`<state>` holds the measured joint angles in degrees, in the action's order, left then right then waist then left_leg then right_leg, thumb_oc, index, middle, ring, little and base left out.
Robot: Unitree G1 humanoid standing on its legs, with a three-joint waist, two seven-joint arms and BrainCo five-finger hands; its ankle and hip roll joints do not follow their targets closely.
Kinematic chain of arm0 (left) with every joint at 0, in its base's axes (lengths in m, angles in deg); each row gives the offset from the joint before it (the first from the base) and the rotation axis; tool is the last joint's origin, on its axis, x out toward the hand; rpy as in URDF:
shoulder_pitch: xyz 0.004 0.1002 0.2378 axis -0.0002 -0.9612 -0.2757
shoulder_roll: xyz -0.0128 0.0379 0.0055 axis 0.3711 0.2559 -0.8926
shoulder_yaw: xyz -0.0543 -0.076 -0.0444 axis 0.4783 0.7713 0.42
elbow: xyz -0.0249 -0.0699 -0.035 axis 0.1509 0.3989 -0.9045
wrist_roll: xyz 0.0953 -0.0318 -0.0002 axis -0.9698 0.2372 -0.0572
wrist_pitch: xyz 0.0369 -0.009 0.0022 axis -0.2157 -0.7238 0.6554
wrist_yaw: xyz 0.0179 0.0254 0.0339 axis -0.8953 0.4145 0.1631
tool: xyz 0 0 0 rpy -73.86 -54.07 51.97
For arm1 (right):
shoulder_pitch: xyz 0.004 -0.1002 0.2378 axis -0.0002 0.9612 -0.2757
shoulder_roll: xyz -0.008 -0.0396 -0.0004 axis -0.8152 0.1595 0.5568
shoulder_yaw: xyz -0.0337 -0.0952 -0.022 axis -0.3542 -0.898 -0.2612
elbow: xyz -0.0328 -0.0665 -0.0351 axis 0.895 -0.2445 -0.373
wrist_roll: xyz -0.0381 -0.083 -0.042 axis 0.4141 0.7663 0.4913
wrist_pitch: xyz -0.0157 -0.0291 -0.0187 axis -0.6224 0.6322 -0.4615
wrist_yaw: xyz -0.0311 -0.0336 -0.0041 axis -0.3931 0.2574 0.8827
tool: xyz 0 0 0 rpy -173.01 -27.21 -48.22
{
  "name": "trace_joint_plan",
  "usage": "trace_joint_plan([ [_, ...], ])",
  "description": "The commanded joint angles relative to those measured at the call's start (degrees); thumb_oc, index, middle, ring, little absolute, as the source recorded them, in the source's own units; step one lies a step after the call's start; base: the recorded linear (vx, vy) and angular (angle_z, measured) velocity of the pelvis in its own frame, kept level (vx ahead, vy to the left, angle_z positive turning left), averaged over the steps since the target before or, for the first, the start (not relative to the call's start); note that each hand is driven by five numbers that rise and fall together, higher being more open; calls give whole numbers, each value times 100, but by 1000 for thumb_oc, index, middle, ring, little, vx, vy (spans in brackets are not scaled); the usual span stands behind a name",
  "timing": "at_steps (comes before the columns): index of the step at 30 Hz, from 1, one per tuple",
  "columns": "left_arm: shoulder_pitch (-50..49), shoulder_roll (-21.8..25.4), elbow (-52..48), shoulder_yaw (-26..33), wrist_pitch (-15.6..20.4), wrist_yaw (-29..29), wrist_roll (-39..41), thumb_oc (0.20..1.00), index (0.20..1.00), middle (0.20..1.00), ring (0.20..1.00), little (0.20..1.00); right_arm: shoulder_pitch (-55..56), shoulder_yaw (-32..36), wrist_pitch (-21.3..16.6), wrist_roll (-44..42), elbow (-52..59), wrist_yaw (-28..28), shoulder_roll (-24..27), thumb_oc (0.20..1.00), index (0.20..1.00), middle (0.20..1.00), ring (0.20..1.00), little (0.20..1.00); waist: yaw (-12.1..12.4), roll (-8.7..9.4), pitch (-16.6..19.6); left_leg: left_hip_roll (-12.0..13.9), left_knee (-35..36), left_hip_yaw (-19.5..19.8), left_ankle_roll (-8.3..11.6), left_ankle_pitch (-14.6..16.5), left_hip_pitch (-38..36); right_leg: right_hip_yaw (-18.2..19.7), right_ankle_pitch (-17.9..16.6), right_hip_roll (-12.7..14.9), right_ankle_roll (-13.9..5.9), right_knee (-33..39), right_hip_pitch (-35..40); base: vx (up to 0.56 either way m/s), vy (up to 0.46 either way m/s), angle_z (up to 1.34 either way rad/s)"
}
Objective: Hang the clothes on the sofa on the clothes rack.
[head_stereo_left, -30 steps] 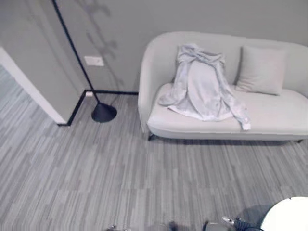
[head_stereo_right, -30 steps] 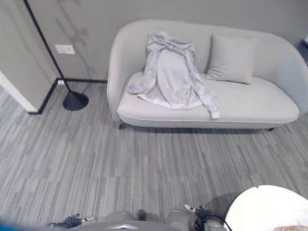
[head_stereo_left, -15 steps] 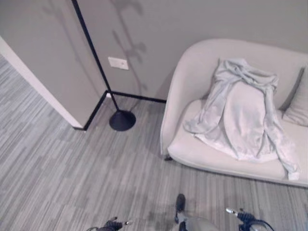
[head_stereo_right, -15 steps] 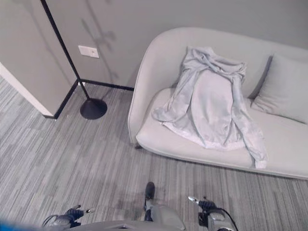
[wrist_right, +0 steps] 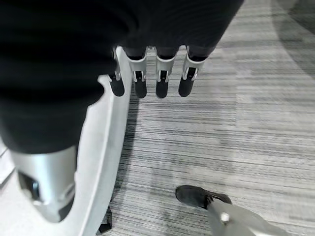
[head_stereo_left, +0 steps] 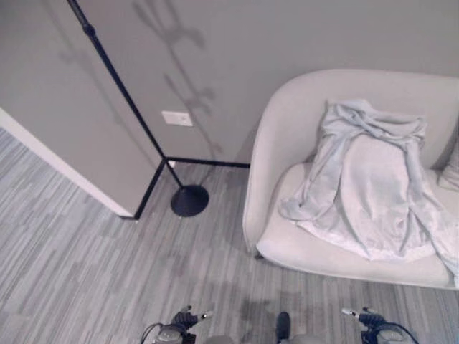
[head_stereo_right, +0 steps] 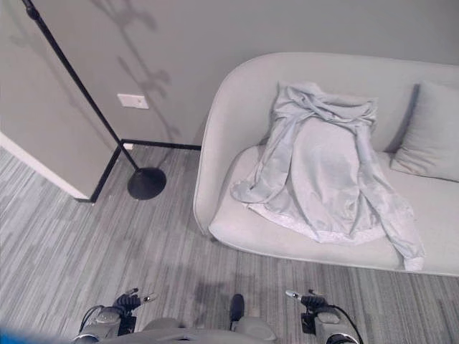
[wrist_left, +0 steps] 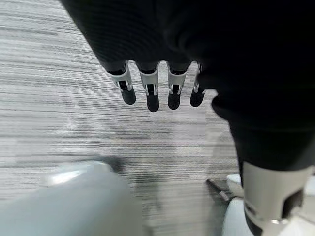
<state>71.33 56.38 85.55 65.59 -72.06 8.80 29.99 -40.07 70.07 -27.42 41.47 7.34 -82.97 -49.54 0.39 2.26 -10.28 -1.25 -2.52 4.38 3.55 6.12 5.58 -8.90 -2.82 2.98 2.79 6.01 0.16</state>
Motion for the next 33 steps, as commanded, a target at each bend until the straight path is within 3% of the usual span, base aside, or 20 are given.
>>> trace_joint_plan([
  [1, 11, 46, 201, -106, 50, 27, -83, 1000, 1000, 1000, 1000, 1000, 100, 73, -102, -82, -5, 43, 171, 1000, 1000, 1000, 1000, 1000, 149, -376, -2, -113, 419, -14, -64, -706, -265, 81, 329, -335, -959, -101, 162, 140, 33, -4],
  [5, -101, 60, 322, -86, 25, 12, -153, 1000, 1000, 1000, 1000, 1000, 205, 45, -89, 11, -81, 32, 80, 1000, 1000, 1000, 1000, 1000, 136, -390, 171, -154, 752, -28, -96, -800, -566, 79, 357, -335, -935, -101, 260, 121, 41, -22],
  [24, -186, 94, 343, -78, -16, -35, -297, 1000, 1000, 1000, 1000, 1000, 267, -122, -10, 213, -61, -86, -103, 1000, 1000, 1000, 1000, 1000, 201, -326, 310, -170, 752, -132, -233, -488, -990, 161, 255, -168, -1073, -101, 421, 11, 54, -3],
  [26, -115, 149, 328, -124, -51, -67, -326, 1000, 1000, 1000, 1000, 1000, 141, -199, 7, 234, -11, -121, -135, 1000, 1000, 1000, 1000, 1000, 198, -353, 143, -143, 752, -192, -303, -529, -903, 246, 276, -151, -1059, -772, -15, -154, 39, -6],
  [28, -16, 230, 299, -158, -68, -59, -335, 1000, 1000, 1000, 1000, 1000, 1, -255, 2, 224, 31, -112, -150, 1000, 1000, 1000, 1000, 1000, 196, -381, 60, -57, 752, -220, -318, -599, -767, 210, 368, -147, -1169, -1252, -382, -144, -29, -18],
  [31, 62, 302, 269, -182, -55, -48, -320, 1000, 1000, 1000, 1000, 1000, -44, -261, 9, 277, 65, -128, -165, 1000, 1000, 1000, 1000, 1000, 229, -400, 74, 140, 752, -177, -270, -667, -620, 167, 375, 225, -1138, -1322, -422, -57, -198, -26],
  [33, 165, 349, 301, -164, -32, -9, -281, 1000, 1000, 1000, 1000, 1000, -111, -246, 78, 383, 116, -179, -208, 1000, 1000, 1000, 1000, 1000, 264, -400, 126, 567, 752, -93, -75, -648, -521, 431, -75, 1073, -1194, -1006, -427, -16, -656, -14],
])
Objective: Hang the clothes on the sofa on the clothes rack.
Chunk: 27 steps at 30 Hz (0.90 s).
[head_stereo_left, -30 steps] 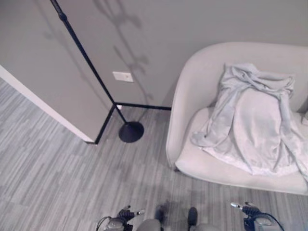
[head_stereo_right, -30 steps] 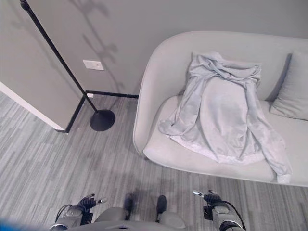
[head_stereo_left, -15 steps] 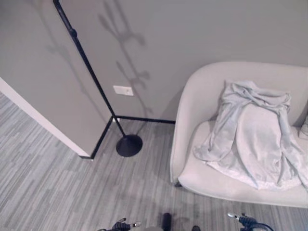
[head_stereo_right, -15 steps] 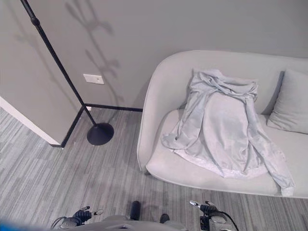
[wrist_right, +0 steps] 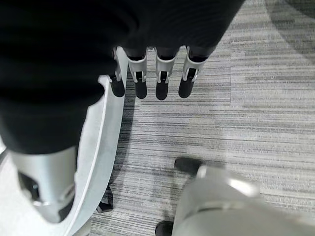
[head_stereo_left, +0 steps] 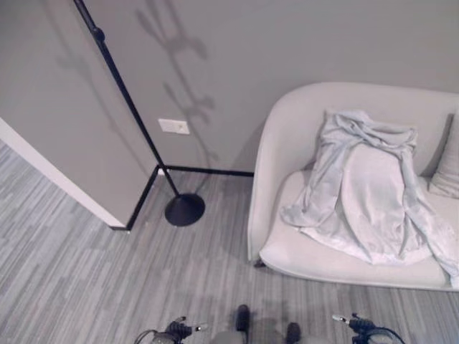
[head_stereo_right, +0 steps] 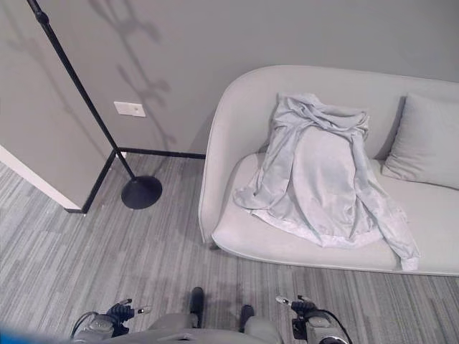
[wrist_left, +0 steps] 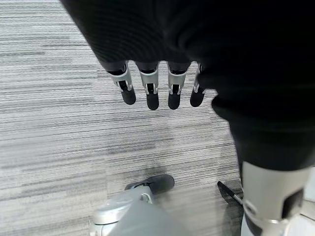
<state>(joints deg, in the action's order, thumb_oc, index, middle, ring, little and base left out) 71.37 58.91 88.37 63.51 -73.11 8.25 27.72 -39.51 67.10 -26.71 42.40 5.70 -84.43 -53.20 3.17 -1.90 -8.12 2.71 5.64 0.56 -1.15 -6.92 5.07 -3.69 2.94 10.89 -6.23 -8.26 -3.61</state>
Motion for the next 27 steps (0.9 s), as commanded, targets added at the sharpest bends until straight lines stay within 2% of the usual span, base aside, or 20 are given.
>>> trace_joint_plan([
  [1, 166, 104, 34, 27, 89, 58, -89, 1000, 1000, 1000, 1000, 1000, -202, 57, 16, 351, 305, -47, 146, 1000, 1000, 1000, 1000, 1000, -10, 62, -72, 377, -64, 291, 555, 701, -511, 31, -1102, 721, -450, 625, -91, 37, -763, -9],
  [2, 150, 124, 63, 60, 94, 71, -97, 1000, 1000, 1000, 1000, 1000, -196, 47, 24, 395, 310, -59, 133, 1000, 1000, 1000, 1000, 1000, -16, 103, -55, 469, -64, 267, 649, 735, -565, 54, -1289, 853, -532, 769, -57, 66, -892, -16],
  [3, 146, 126, 63, 76, 117, 101, -28, 1000, 1000, 1000, 1000, 1000, -198, 34, 18, 441, 350, -46, 143, 1000, 1000, 1000, 1000, 1000, -46, 154, -55, 674, -64, 176, 841, 735, -638, 37, -1482, 962, -698, 797, -134, 63, -1029, -28],
  [4, 154, 108, 85, 213, 159, 145, 78, 1000, 1000, 1000, 1000, 1000, -171, 86, 11, 463, 336, -33, 141, 1000, 1000, 1000, 1000, 1000, -12, 192, -33, 969, -64, 109, 1106, 663, -664, -199, -1166, 894, -877, 878, 91, 27, -1233, -31],
  [5, 202, 91, 44, 319, 180, 223, 371, 1000, 1000, 1000, 1000, 1000, -176, 80, -30, 428, 356, 52, 126, 1000, 1000, 1000, 1000, 1000, 16, 163, -60, 1231, -64, 140, 1271, 403, -522, -514, -643, 678, -854, 786, 180, -28, -1033, -24],
  [6, 245, 24, -4, 394, 194, 274, 632, 1000, 1000, 1000, 1000, 1000, -194, 74, -63, 405, 358, 102, 154, 1000, 1000, 1000, 1000, 1000, -6, 79, -104, 1408, -64, 225, 1349, 107, -341, -581, -395, 484, -756, 671, 203, -138, -873, 3],
  [7, 336, -119, -160, 377, 249, 301, 837, 1000, 1000, 1000, 1000, 1000, -156, 146, -118, 319, 391, 194, 272, 1000, 1000, 1000, 1000, 1000, -76, -18, -160, 1538, -64, 70, 1306, -323, 0, -707, -149, 194, -575, 704, 302, -163, -697, 59],
  [8, 358, -151, -200, 267, 273, 297, 725, 1000, 1000, 1000, 1000, 1000, -125, 237, -168, 186, 402, 249, 372, 1000, 1000, 1000, 1000, 1000, -169, -2, -186, 1521, -64, -268, 1243, -466, 154, -781, -116, 52, -498, 841, 413, -141, -608, 128],
  [9, 354, -139, -284, 212, 240, 236, 685, 1000, 1000, 1000, 1000, 1000, -104, 293, -151, 123, 393, 263, 424, 1000, 1000, 1000, 1000, 1000, -206, 7, -145, 1470, -64, -431, 1170, -511, 193, -780, -128, -54, -416, 919, 405, -40, -558, 127],
  [10, 282, -142, -360, 236, 267, 225, 814, 1000, 1000, 1000, 1000, 1000, -38, 335, -147, 26, 290, 270, 484, 1000, 1000, 1000, 1000, 1000, -166, 51, -130, 1032, -64, -178, 982, -287, 115, -753, -206, -225, -321, 1155, 519, -5, -378, 68],
  [11, 282, -142, -360, 236, 267, 225, 814, 1000, 1000, 1000, 1000, 1000, -38, 335, -147, 26, 290, 270, 485, 1000, 1000, 1000, 1000, 1000, -167, 51, -128, 1032, -64, -177, 982, -288, 118, -753, -207, -225, -321, 1155, 517, 33, -494, 0],
  [12, 210, -173, -266, 265, 251, 185, 760, 1000, 1000, 1000, 1000, 1000, -16, 333, -135, 66, 236, 248, 522, 1000, 1000, 1000, 1000, 1000, -124, 61, -79, 478, -64, 228, 800, -39, -44, -722, -292, -403, -238, 1315, 613, 30, -225, -19],
  [13, 209, -174, -265, 265, 252, 185, 759, 1000, 1000, 1000, 1000, 1000, -14, 332, -135, 66, 236, 248, 522, 1000, 1000, 1000, 1000, 1000, -130, 64, -91, 473, -64, 231, 798, -32, -62, -728, -284, -398, -241, 1317, 635, 50, -373, -10],
  [14, 171, -193, -98, 267, 232, 143, 663, 1000, 1000, 1000, 1000, 1000, -20, 313, -142, 67, 224, 233, 543, 1000, 1000, 1000, 1000, 1000, -102, 60, -62, 130, -118, 288, 639, 140, -165, -704, -270, -521, -215, 1326, 658, 24, -148, -11],
  [15, 172, -193, -98, 267, 232, 143, 663, 1000, 1000, 1000, 1000, 1000, -20, 313, -142, 67, 224, 233, 543, 1000, 1000, 1000, 1000, 1000, -101, 60, -64, 130, -117, 288, 639, 140, -167, -704, -270, -521, -215, 1326, 660, 50, -241, -7],
  [16, 119, -209, 23, 260, 199, 131, 581, 1000, 1000, 1000, 1000, 1000, -28, 295, -156, 50, 205, 228, 546, 1000, 1000, 1000, 1000, 1000, -87, 60, -41, -150, -207, 292, 474, 275, -198, -672, -268, -616, -179, 1326, 644, 50, -132, -9],
  [18, 73, -217, 111, 276, 171, 113, 521, 1000, 1000, 1000, 1000, 1000, -1, 265, -169, 28, 198, 208, 502, 1000, 1000, 1000, 1000, 1000, -81, 65, -12, -420, -230, 298, 324, 375, -240, -658, -284, -678, -153, 1326, 624, 76, -122, -8],
  [19, 44, -236, 120, 273, 164, 105, 501, 1000, 1000, 1000, 1000, 1000, 13, 232, -185, 15, 220, 199, 456, 1000, 1000, 1000, 1000, 1000, -68, 75, -5, -656, -243, 381, 245, 433, -227, -638, -317, -727, -137, 1326, 589, 71, -50, -17],
  [21, 8, -268, 109, 255, 149, 66, 481, 1000, 1000, 1000, 1000, 1000, 64, 182, -165, 75, 190, 174, 407, 1000, 1000, 1000, 1000, 1000, -53, 60, 5, -747, -190, 419, 199, 448, -254, -620, -308, -806, -118, 1326, 593, 56, -10, -1],
  [27, -39, -267, 134, 214, 128, 55, 345, 1000, 1000, 1000, 1000, 1000, 138, 101, -140, 135, 127, 129, 275, 1000, 1000, 1000, 1000, 1000, -63, 65, 146, -765, -64, 328, 206, 445, -399, -667, -252, -869, -113, 1326, 646, 87, 39, 14],
])
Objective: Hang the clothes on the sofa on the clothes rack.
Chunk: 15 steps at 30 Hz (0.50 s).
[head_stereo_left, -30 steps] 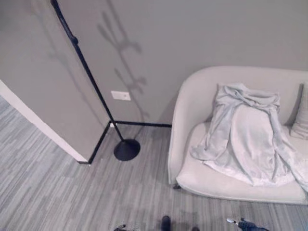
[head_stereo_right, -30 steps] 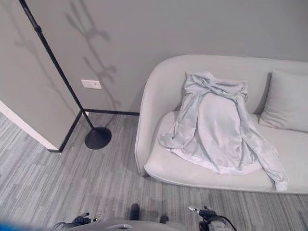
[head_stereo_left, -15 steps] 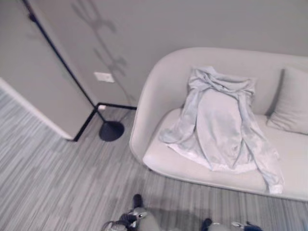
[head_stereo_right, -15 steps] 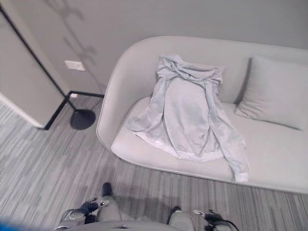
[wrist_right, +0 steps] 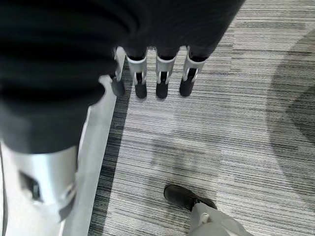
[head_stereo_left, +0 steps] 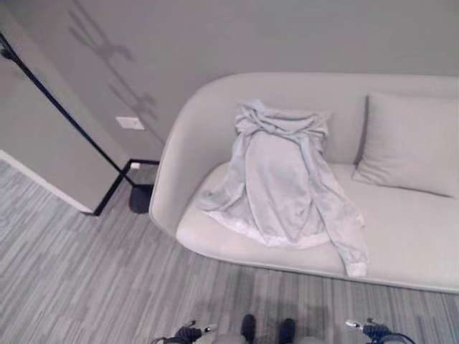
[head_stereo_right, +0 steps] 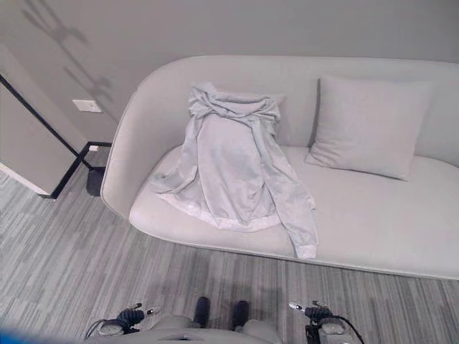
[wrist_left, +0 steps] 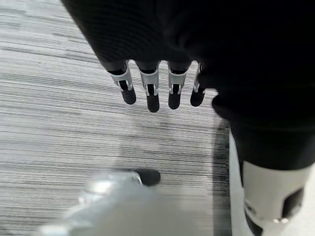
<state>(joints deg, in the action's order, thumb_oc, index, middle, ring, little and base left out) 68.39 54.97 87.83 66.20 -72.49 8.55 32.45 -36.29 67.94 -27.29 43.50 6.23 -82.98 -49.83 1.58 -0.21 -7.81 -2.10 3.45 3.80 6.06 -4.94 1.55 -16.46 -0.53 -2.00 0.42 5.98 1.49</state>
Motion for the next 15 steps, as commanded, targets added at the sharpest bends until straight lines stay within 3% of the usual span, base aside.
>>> trace_joint_plan([
  [1, 255, 133, 188, -58, 66, 17, -145, 1000, 1000, 1000, 1000, 1000, -179, -5, -76, 45, 63, -31, -78, 1000, 1000, 1000, 1000, 1000, 101, -94, 132, -279, 155, -1, -507, 268, -70, 602, 110, 424, -783, -98, 162, 112, 98, 9],
  [15, 176, 314, 226, 53, 29, 17, -254, 1000, 1000, 1000, 1000, 1000, -196, -48, -17, 150, 56, -82, -189, 1000, 1000, 1000, 1000, 1000, 225, 31, 152, -262, 155, -90, -614, 507, -281, 705, 24, 583, -890, -141, 278, 54, 71, -4],
])
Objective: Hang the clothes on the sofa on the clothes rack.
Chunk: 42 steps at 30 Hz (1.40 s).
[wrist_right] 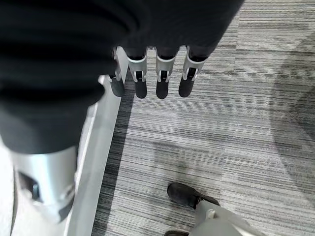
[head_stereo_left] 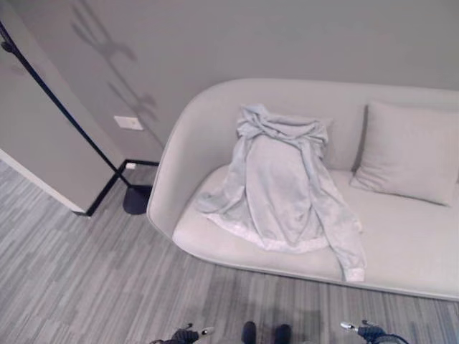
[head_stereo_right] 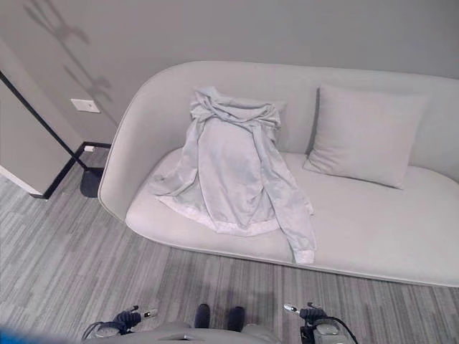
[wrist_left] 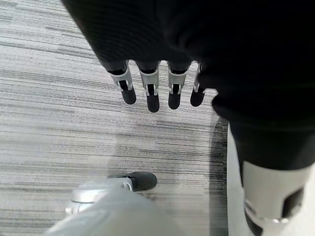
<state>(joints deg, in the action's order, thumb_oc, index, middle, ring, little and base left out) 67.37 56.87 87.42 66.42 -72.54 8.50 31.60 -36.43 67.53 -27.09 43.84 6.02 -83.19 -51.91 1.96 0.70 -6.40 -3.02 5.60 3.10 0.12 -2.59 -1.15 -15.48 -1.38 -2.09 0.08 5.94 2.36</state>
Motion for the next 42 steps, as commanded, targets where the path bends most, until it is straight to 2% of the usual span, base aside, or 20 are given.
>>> trace_joint_plan([
  [1, 278, 124, 268, 31, 33, 22, -169, 1000, 1000, 1000, 1000, 1000, -182, -7, -37, 117, 76, -61, 20, 1000, 1000, 1000, 1000, 1000, 189, -59, 11, -170, -60, -22, -21, 273, -11, 609, 109, 592, -856, -138, 191, 49, 66, -18],
  [7, 297, 150, 222, 8, 15, 19, -194, 1000, 1000, 1000, 1000, 1000, -197, -47, -14, 176, 65, -71, -11, 1000, 1000, 1000, 1000, 1000, 242, 26, -20, -143, -60, -108, -84, 346, -35, 666, 95, 640, -921, -312, 69, 16, 47, -11],
  [8, 325, 181, 202, 5, 1, 0, -194, 1000, 1000, 1000, 1000, 1000, -235, -40, -12, 174, 77, -77, -9, 1000, 1000, 1000, 1000, 1000, 250, 14, -101, -123, -60, -131, -137, 363, -38, 711, 119, 684, -950, -828, -196, -25, 56, -26],
  [9, 327, 181, 202, 5, 1, 0, -194, 1000, 1000, 1000, 1000, 1000, -236, -40, -12, 174, 78, -77, -9, 1000, 1000, 1000, 1000, 1000, 255, 15, -98, -124, -60, -136, -137, 363, -34, 716, 126, 686, -950, -843, -209, -32, 67, -28],
  [12, 347, 222, 158, -13, -10, -12, -219, 1000, 1000, 1000, 1000, 1000, -276, -4, -11, 158, 121, -91, 16, 1000, 1000, 1000, 1000, 1000, 201, -73, -265, -62, -98, -176, -211, 382, -77, 647, 63, 809, -1046, -1743, -648, -23, 65, -3],
  [15, 384, 233, 134, -114, -18, -15, -273, 1000, 1000, 1000, 1000, 1000, -300, 160, -31, -19, 136, -47, 39, 1000, 1000, 1000, 1000, 1000, 76, -212, -384, 10, -162, -184, -241, 449, -160, 581, 23, 947, -936, -2475, -1109, 42, 94, -16],
  [18, 411, 245, 119, -158, 3, 5, -269, 1000, 1000, 1000, 1000, 1000, -310, 241, -38, -80, 147, -21, 106, 1000, 1000, 1000, 1000, 1000, 24, -188, -378, -29, -98, -142, -197, 531, -298, 557, -111, 950, -916, -1768, -1212, 130, -22, -14],
  [19, 412, 243, 120, -159, 4, 5, -269, 1000, 1000, 1000, 1000, 1000, -310, 242, -38, -80, 147, -21, 108, 1000, 1000, 1000, 1000, 1000, 23, -197, -386, -20, -95, -139, -195, 536, -311, 551, -118, 940, -914, -1749, -1190, 112, -47, -12],
  [22, 489, 243, 127, -211, 32, 25, -318, 1000, 1000, 1000, 1000, 1000, -358, 251, -19, -78, 131, 3, 161, 1000, 1000, 1000, 1000, 1000, -93, -165, -501, -72, -65, -34, -158, 671, -493, 597, -561, 946, -1097, -804, -1599, 173, -63, -6],
  [24, 507, 226, 136, -217, 50, 35, -426, 1000, 1000, 1000, 1000, 1000, -383, 228, 18, 16, 111, 39, 182, 1000, 1000, 1000, 1000, 1000, -170, -204, -598, -45, -60, 21, -107, 798, -710, 464, -788, 944, -1259, -224, -1894, 280, -95, 4],
  [25, 493, 200, 150, -199, 59, 26, -451, 1000, 1000, 1000, 1000, 1000, -390, 196, 27, 73, 119, 45, 181, 1000, 1000, 1000, 1000, 1000, -204, -217, -647, -5, -60, 7, -53, 920, -897, 250, -807, 941, -1335, -94, -2103, 264, -96, 23],
  [28, 475, 176, 194, -183, 71, 14, -482, 1000, 1000, 1000, 1000, 1000, -325, 200, 21, 102, 105, 41, 196, 1000, 1000, 1000, 1000, 1000, -233, -187, -616, -19, -60, 73, -33, 1066, -1040, 166, -803, 990, -1341, -94, -2077, 277, -107, 13],
  [29, 454, 163, 232, -161, 80, 43, -510, 1000, 1000, 1000, 1000, 1000, -305, 210, 6, 112, 94, 33, 194, 1000, 1000, 1000, 1000, 1000, -242, -114, -560, -52, -60, 133, -26, 1140, -1105, 197, -979, 1004, -1335, -94, -1989, 375, -139, 42],
  [30, 422, 120, 280, -158, 89, 60, -561, 1000, 1000, 1000, 1000, 1000, -248, 225, -4, 133, 72, 9, 220, 1000, 1000, 1000, 1000, 1000, -287, -72, -446, 17, -60, 208, -6, 1276, -1225, 213, -1177, 1055, -1346, -94, -1883, 375, -139, 59],
  [31, 420, 119, 280, -158, 89, 60, -561, 1000, 1000, 1000, 1000, 1000, -247, 224, -5, 133, 72, 9, 222, 1000, 1000, 1000, 1000, 1000, -292, -77, -448, 22, -60, 212, -6, 1278, -1229, 207, -1175, 1053, -1347, -94, -1877, 367, -165, 74],
  [33, 411, 87, 230, -177, 89, 51, -509, 1000, 1000, 1000, 1000, 1000, -215, 227, -7, 114, 63, -21, 268, 1000, 1000, 1000, 1000, 1000, -365, -107, -322, 276, -60, 344, 117, 1334, -1247, 288, -1185, 980, -1266, -94, -1781, 328, -214, 68],
  [34, 409, 86, 229, -177, 88, 51, -509, 1000, 1000, 1000, 1000, 1000, -214, 226, -7, 113, 63, -21, 269, 1000, 1000, 1000, 1000, 1000, -367, -113, -321, 284, -60, 346, 119, 1338, -1249, 282, -1182, 975, -1265, -94, -1778, 306, -208, 71],
  [37, 425, 68, 98, -292, 119, 65, -467, 1000, 1000, 1000, 1000, 1000, -193, 188, -65, -16, 136, -21, 327, 1000, 1000, 1000, 1000, 1000, -424, -190, -210, 608, -60, 517, 302, 1207, -1234, 353, -989, 798, -1092, -319, -1725, 260, -214, 28],
  [38, 424, 67, 98, -293, 118, 65, -467, 1000, 1000, 1000, 1000, 1000, -193, 188, -65, -16, 135, -21, 328, 1000, 1000, 1000, 1000, 1000, -428, -193, -206, 612, -60, 520, 303, 1209, -1230, 349, -984, 796, -1091, -323, -1729, 208, -197, 17],
  [42, 475, 66, 30, -311, 110, 71, -341, 1000, 1000, 1000, 1000, 1000, -241, 101, -81, -98, 200, -14, 347, 1000, 1000, 1000, 1000, 1000, -432, -282, -124, 867, -60, 634, 449, 655, -1137, 282, -735, 584, -929, -391, -1666, 152, -159, 14],
])
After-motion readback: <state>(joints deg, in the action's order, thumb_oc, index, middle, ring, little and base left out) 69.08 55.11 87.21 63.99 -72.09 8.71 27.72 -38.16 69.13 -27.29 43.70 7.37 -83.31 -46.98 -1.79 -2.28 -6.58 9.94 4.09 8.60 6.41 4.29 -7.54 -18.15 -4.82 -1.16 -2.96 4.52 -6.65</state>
